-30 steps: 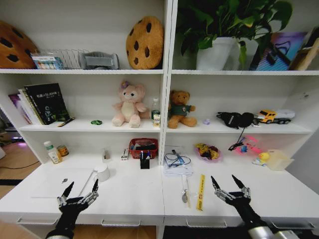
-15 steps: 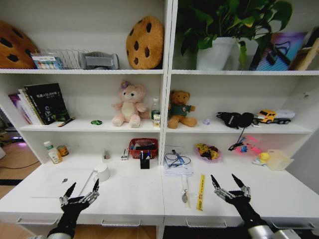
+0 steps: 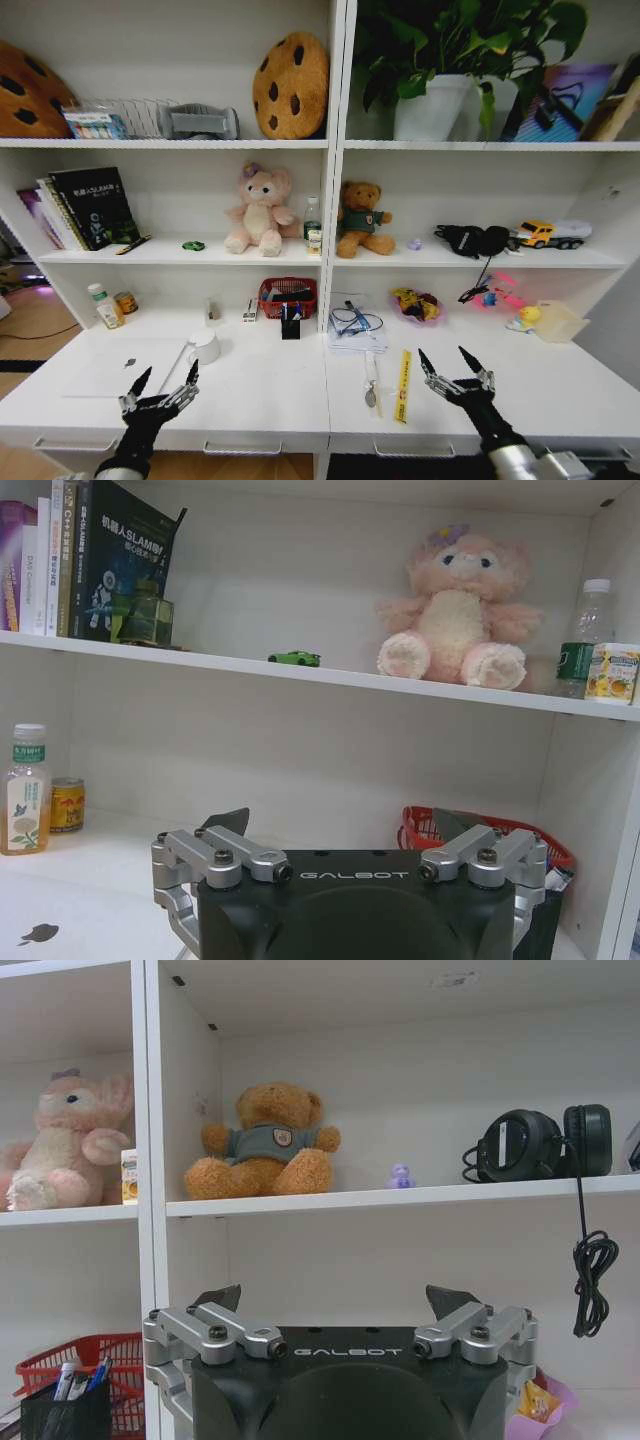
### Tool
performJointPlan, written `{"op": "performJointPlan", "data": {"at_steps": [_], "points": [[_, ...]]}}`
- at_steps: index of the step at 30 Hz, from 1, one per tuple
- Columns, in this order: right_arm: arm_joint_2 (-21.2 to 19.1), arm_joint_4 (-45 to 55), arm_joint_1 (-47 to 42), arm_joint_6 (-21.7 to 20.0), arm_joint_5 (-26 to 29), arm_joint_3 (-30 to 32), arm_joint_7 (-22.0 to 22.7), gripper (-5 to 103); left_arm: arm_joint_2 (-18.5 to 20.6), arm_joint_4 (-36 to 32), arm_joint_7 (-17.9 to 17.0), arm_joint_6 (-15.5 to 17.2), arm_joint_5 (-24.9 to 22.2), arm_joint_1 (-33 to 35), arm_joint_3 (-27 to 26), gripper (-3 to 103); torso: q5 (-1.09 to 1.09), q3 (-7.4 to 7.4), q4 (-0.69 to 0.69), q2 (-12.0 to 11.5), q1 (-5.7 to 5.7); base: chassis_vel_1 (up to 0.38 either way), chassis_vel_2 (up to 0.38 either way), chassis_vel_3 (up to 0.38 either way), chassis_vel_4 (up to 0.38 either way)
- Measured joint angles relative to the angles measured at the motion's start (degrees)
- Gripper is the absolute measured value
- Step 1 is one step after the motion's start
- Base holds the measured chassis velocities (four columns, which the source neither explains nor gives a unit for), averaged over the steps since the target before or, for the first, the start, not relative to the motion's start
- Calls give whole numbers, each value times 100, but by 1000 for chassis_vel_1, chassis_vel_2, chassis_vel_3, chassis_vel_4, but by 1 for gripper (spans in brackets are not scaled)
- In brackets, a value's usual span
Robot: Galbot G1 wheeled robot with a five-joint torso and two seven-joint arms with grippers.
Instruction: Organize the objects on the table.
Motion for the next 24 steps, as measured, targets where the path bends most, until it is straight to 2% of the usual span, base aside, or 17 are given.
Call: {"op": "performJointPlan", "data": {"at_steps": [1,2,4,6,10,24], "points": [[7,40,2,-33,-19,-6,56,100,0,0,0,-1,1,0,0,100,0,0,0,0,0,0,0,0,0],[21,219,-5,-242,-99,-18,320,100,0,0,-1,-1,2,0,0,100,0,0,0,0,0,0,0,0,0],[24,293,-10,-336,-118,-25,434,100,0,0,-1,-1,2,0,0,100,-1,0,0,0,0,0,0,0,0],[30,645,2,-819,-172,-89,929,100,0,0,-2,-2,4,0,0,100,-1,0,-1,0,0,0,0,0,0],[20,822,82,-1052,-296,-226,1151,100,-1,0,-3,-3,5,1,0,100,-1,0,0,0,0,0,0,0,0],[41,602,19,-929,-842,-491,893,100,-1,1,-2,-7,5,1,1,100,0,0,0,0,0,0,0,0,0]]}}
